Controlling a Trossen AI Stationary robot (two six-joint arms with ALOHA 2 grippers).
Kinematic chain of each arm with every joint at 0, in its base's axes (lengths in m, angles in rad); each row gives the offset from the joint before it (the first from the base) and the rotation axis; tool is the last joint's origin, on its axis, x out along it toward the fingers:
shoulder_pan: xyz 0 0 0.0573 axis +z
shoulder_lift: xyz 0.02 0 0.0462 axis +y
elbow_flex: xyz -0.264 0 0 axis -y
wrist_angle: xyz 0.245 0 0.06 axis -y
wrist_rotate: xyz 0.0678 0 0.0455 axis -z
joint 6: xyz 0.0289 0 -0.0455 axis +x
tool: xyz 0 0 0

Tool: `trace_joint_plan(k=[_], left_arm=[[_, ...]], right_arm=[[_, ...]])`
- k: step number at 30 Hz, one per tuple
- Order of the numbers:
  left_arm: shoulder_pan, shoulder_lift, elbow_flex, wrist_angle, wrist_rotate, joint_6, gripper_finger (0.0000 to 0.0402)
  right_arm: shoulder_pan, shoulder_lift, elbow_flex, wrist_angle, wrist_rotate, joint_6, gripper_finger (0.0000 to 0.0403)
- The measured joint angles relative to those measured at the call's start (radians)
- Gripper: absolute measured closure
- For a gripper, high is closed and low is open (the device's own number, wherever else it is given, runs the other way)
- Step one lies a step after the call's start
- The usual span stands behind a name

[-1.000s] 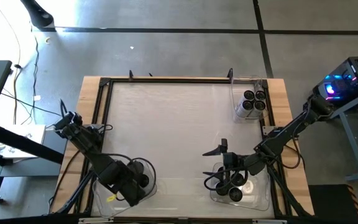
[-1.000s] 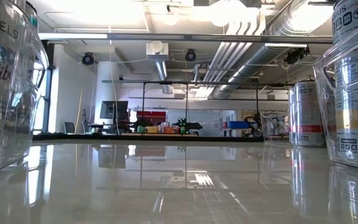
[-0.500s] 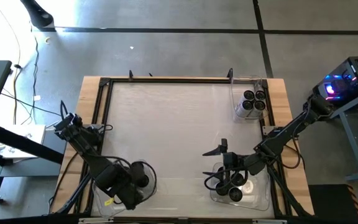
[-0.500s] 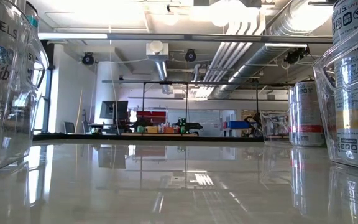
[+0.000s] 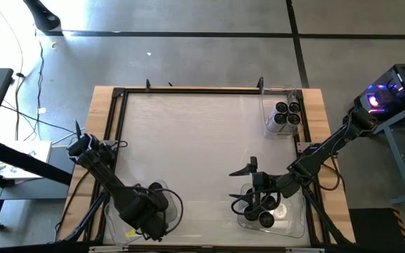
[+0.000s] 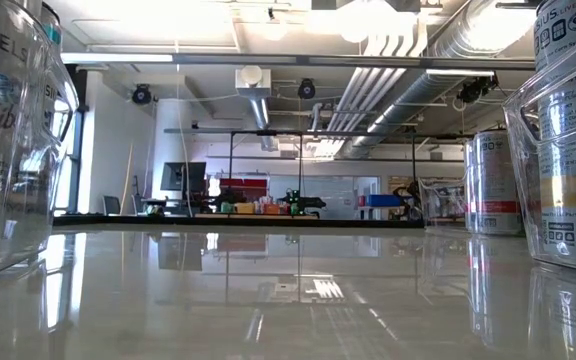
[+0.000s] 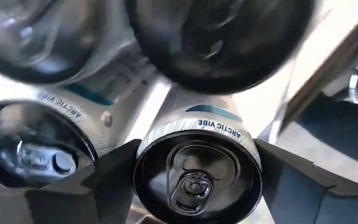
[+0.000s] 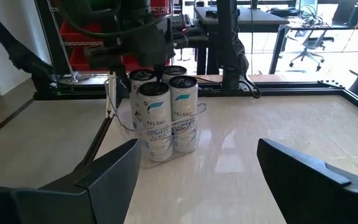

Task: Sort soda cans
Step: Put the white-blue soda can into the bottom left transparent bin, then move the bottom left transparent bin

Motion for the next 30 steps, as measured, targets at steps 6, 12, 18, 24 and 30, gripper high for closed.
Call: trace_joint_plan(k=[6, 12, 18, 24, 30], left_arm=[[0.003, -0.006, 0.000, 0.030, -0.003, -0.008, 0.0094], [0.002, -0.007, 0.006, 0.027, -0.002, -0.027, 0.0081], [0.000, -0.007, 0.083, -0.039, -0.014, -0.028, 0.0080], [-0.014, -0.009, 0.204, -0.127, -0.144, -0.027, 0.0080], [-0.090, -0.016, 0.286, -0.122, -0.304, -0.135, 0.0082]], right_arm=[[0.000, 0.000, 0.000, 0.000, 0.000, 0.000, 0.0085], [0.000, 0.000, 0.000, 0.000, 0.000, 0.000, 0.0085], [-0.004, 0.000, 0.000, 0.000, 0.000, 0.007, 0.0085], [-0.058, 0.057, 0.000, 0.066, -0.108, 0.001, 0.0085], [-0.155, 0.166, 0.050, 0.177, -0.315, -0.043, 0.0085]])
